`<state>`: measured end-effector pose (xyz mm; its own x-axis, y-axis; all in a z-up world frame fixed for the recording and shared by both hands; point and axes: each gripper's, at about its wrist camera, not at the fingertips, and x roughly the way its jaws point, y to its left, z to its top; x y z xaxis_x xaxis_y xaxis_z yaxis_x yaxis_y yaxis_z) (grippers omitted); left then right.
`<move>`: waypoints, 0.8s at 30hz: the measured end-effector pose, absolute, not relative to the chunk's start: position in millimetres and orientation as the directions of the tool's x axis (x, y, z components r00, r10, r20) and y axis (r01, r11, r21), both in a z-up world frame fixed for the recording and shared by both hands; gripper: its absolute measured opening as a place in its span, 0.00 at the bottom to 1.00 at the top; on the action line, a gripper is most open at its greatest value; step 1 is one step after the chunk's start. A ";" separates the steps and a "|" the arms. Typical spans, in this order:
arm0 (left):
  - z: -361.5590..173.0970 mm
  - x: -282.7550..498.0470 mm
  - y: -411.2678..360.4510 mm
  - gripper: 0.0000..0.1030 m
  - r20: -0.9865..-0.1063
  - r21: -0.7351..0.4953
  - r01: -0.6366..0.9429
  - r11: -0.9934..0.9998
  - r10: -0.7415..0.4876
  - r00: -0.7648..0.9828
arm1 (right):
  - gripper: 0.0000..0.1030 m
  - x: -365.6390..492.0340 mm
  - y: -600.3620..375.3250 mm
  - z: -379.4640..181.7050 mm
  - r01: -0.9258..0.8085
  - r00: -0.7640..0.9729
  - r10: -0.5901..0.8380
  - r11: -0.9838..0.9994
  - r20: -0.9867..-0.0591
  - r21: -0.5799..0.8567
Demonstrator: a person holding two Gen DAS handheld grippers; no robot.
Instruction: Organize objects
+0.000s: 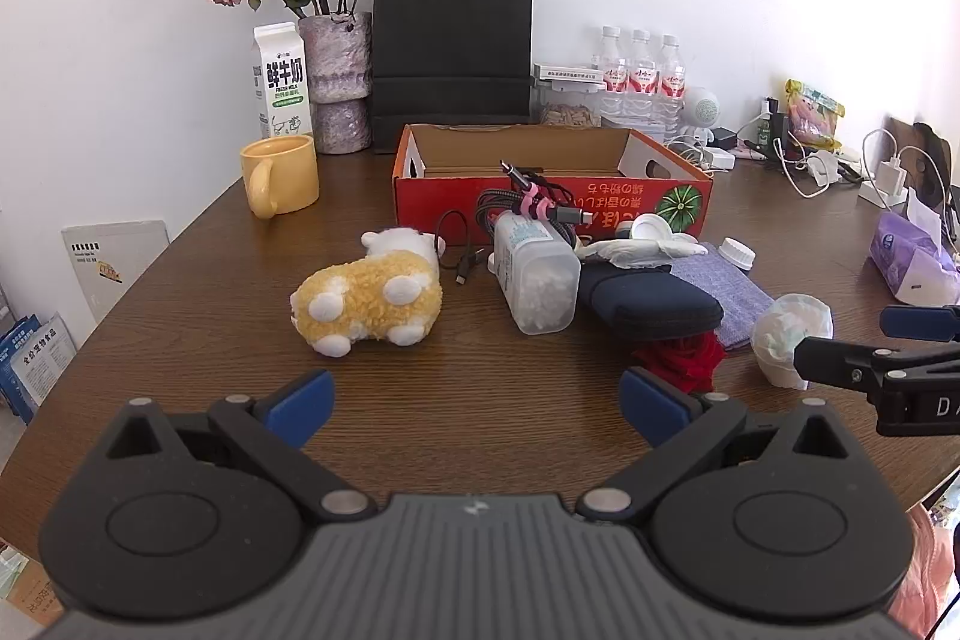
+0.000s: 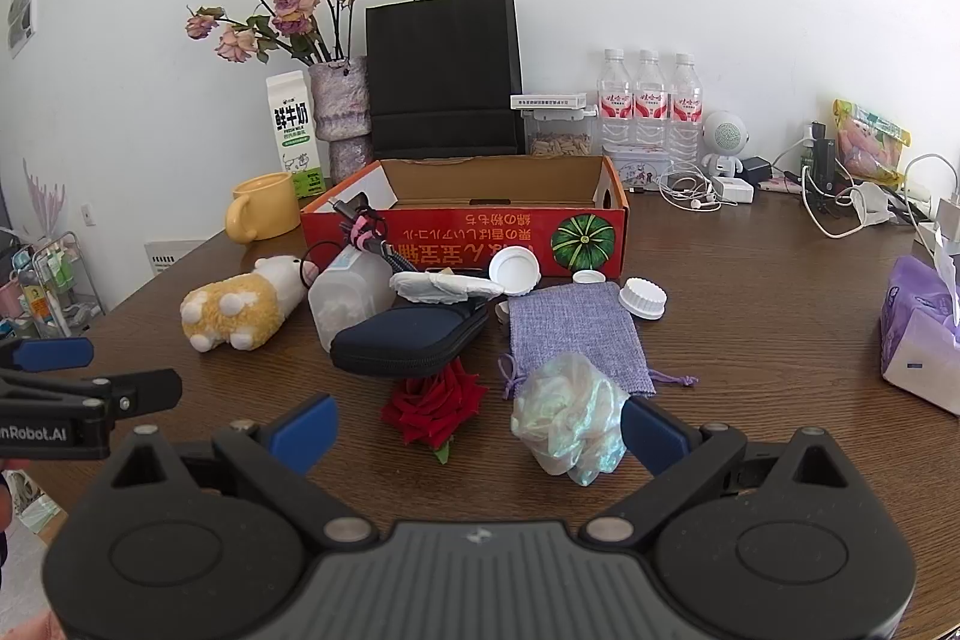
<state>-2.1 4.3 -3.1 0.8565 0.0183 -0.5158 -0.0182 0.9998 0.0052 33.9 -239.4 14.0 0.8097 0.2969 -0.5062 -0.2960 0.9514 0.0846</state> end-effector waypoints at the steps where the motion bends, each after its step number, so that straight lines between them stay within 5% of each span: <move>1: -3.2 -2.2 4.2 1.00 -0.516 0.006 -0.019 1.000 0.019 0.857 | 0.98 33.8 -239.2 14.3 -0.296 0.810 0.296 0.952 -0.506 0.084; 24: -2.6 -1.9 5.4 1.00 -0.516 0.003 -0.022 1.000 0.020 0.856 | 0.98 33.4 -239.9 12.8 -0.296 0.810 0.297 0.951 -0.506 0.084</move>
<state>-1.9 5.4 -2.6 0.8564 0.0201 -0.5159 -0.0218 0.9998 0.0028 33.4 -239.9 12.8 0.8099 0.2970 -0.5058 -0.2964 0.9514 0.0839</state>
